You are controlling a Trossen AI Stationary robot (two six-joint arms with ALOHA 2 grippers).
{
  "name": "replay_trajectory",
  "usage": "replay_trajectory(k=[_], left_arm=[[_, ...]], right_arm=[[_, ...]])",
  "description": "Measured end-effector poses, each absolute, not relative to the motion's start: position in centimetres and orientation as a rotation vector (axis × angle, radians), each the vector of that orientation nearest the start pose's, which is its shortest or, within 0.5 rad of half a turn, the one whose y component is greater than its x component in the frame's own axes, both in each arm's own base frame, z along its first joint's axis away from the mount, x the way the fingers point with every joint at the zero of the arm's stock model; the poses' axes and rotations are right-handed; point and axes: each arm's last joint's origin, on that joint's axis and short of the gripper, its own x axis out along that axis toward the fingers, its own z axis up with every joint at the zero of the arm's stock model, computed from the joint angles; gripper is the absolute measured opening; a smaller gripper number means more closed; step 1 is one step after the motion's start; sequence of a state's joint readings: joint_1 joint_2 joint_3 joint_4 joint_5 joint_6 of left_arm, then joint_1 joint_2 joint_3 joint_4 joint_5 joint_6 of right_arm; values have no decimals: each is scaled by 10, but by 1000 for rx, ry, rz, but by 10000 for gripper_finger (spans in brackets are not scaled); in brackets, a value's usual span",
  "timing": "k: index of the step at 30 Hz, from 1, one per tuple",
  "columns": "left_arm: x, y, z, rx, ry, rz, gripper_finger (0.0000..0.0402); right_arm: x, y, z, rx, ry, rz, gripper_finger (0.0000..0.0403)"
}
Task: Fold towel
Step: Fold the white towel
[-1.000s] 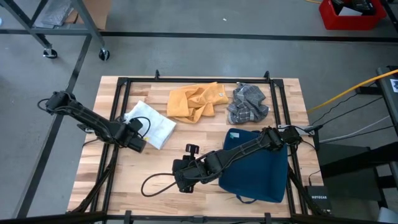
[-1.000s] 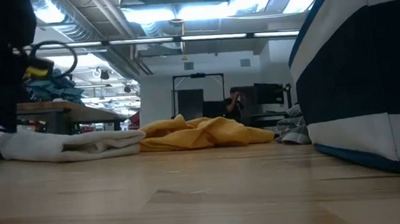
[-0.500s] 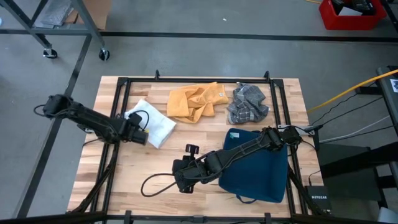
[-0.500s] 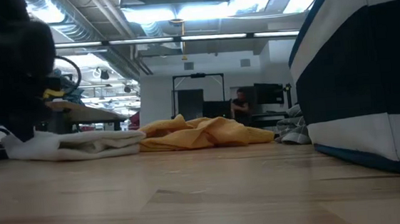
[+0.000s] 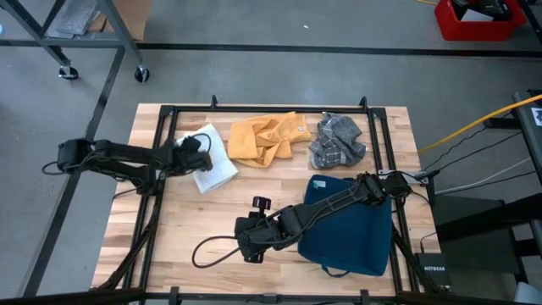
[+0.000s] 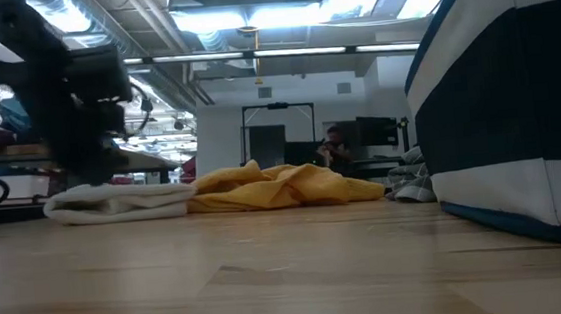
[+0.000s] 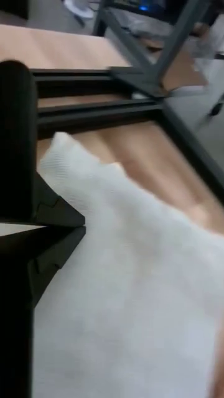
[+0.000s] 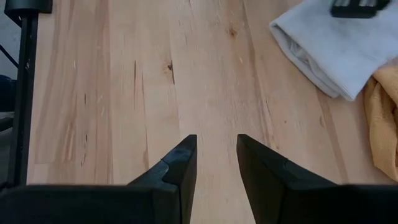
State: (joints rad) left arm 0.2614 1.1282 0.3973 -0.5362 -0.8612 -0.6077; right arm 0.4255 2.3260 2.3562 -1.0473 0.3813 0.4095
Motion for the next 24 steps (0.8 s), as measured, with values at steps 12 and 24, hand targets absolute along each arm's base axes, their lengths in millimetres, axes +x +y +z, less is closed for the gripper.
replay_trajectory(k=[12, 24], left_arm=[[166, 73, 211, -172, 776, 992, 3], [138, 33, 216, -432, 1052, 617, 3]], right_arm=[[455, 192, 283, -82, 916, -144, 117], [451, 187, 281, -287, 933, -200, 117]])
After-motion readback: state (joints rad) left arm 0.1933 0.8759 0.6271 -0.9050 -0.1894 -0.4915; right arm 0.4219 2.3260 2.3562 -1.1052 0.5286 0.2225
